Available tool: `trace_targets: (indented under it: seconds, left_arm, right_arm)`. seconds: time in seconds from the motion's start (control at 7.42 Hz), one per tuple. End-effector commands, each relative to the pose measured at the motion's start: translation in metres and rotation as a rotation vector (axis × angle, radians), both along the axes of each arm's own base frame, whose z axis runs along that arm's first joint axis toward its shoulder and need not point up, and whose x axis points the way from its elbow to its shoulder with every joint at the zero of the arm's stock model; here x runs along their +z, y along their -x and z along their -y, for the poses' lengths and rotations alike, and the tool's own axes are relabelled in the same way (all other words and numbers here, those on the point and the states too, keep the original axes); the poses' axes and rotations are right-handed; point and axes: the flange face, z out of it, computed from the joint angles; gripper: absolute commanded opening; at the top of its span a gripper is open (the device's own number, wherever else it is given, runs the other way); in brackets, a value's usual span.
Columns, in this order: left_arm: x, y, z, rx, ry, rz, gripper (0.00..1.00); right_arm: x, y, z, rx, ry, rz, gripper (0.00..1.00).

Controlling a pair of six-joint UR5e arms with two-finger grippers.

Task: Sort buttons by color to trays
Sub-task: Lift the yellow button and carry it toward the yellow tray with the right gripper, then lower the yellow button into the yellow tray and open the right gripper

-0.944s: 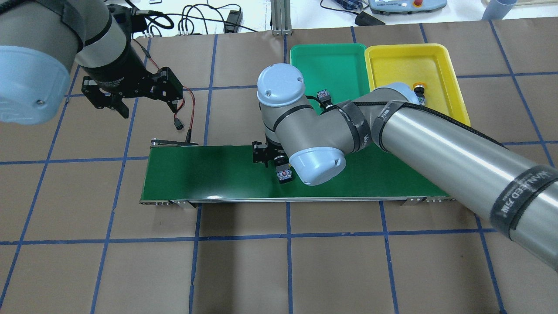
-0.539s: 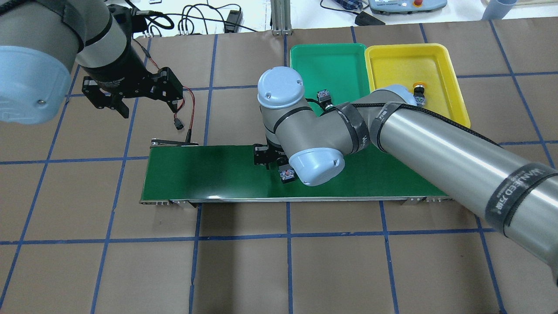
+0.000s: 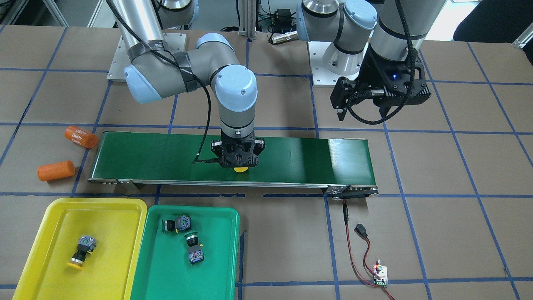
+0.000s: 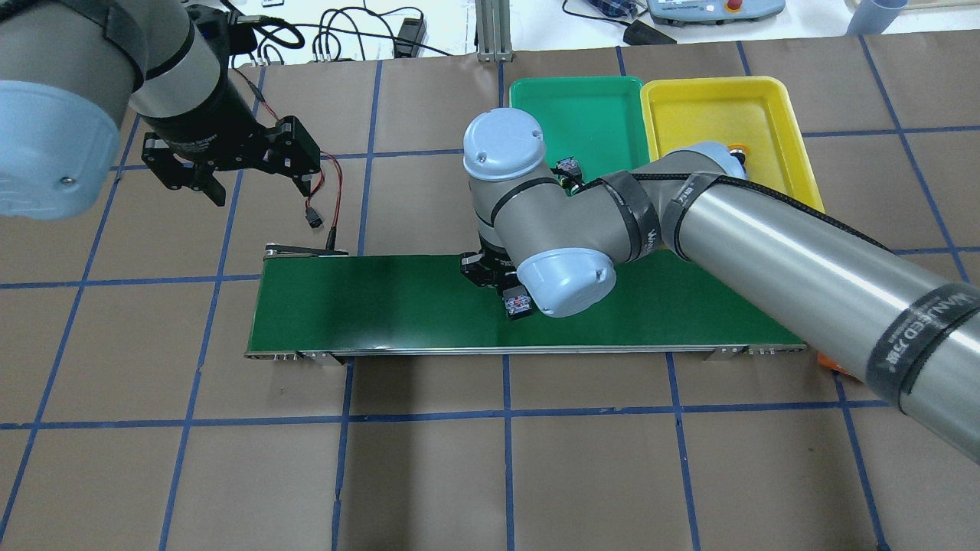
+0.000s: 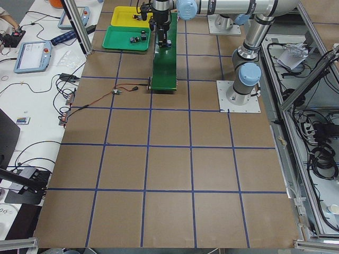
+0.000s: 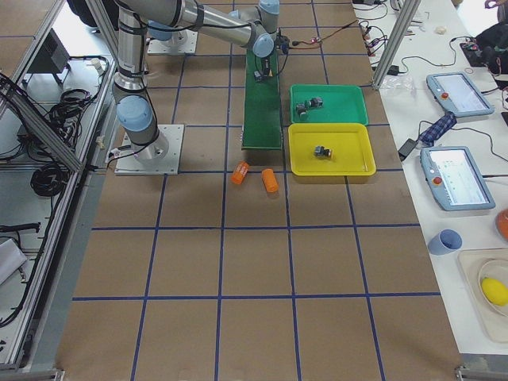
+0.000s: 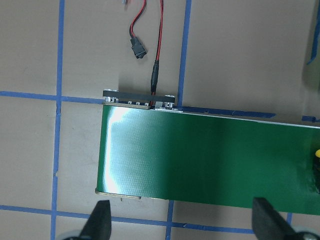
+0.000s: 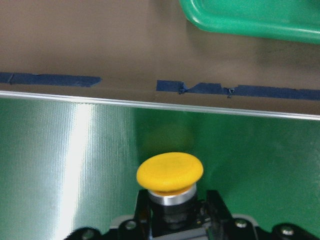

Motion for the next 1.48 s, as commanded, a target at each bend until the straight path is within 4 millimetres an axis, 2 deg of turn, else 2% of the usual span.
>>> trace_targets:
  seconds: [0.0, 0.27, 0.4, 0.54, 0.67, 0.81, 1.08, 1.21, 1.35]
  left_arm:
    - [0.004, 0.0, -0.004, 0.001, 0.009, -0.002, 1.0]
    - [0.005, -0.001, -0.004, 0.0, 0.008, 0.003, 1.0]
    - [0.002, 0.0, -0.005, -0.002, 0.0, 0.0, 1.0]
    - [0.005, -0.004, 0.001, 0.006, 0.001, 0.001, 1.0]
    - [0.003, -0.003, 0.001, 0.005, -0.005, 0.001, 1.0]
    - [0.004, 0.0, 0.0, 0.003, -0.005, -0.027, 1.0]
    - [0.002, 0.002, -0.002, 0.004, -0.032, -0.046, 1.0]
    - [0.003, 0.002, -0.001, 0.006, -0.029, -0.043, 1.0]
    - [0.001, 0.001, 0.002, 0.005, -0.034, -0.04, 1.0]
  right_arm:
    - [0.03, 0.045, 0.033, -0.073, 0.046, 0.001, 0.0]
    - [0.05, 0.156, 0.102, -0.194, 0.118, -0.015, 0.0]
    - [0.06, 0.193, 0.128, -0.198, 0.156, -0.017, 0.0]
    - [0.058, 0.208, 0.154, -0.173, 0.174, -0.053, 0.0]
    - [0.051, 0.214, 0.184, -0.172, 0.204, -0.088, 0.0]
    - [0.037, 0.225, 0.204, -0.099, 0.197, -0.127, 0.0]
    - [0.009, 0.289, 0.219, -0.136, 0.164, -0.128, 0.0]
    - [0.002, 0.296, 0.22, -0.141, 0.154, -0.131, 0.17]
    - [-0.003, 0.301, 0.223, -0.149, 0.169, -0.131, 0.91]
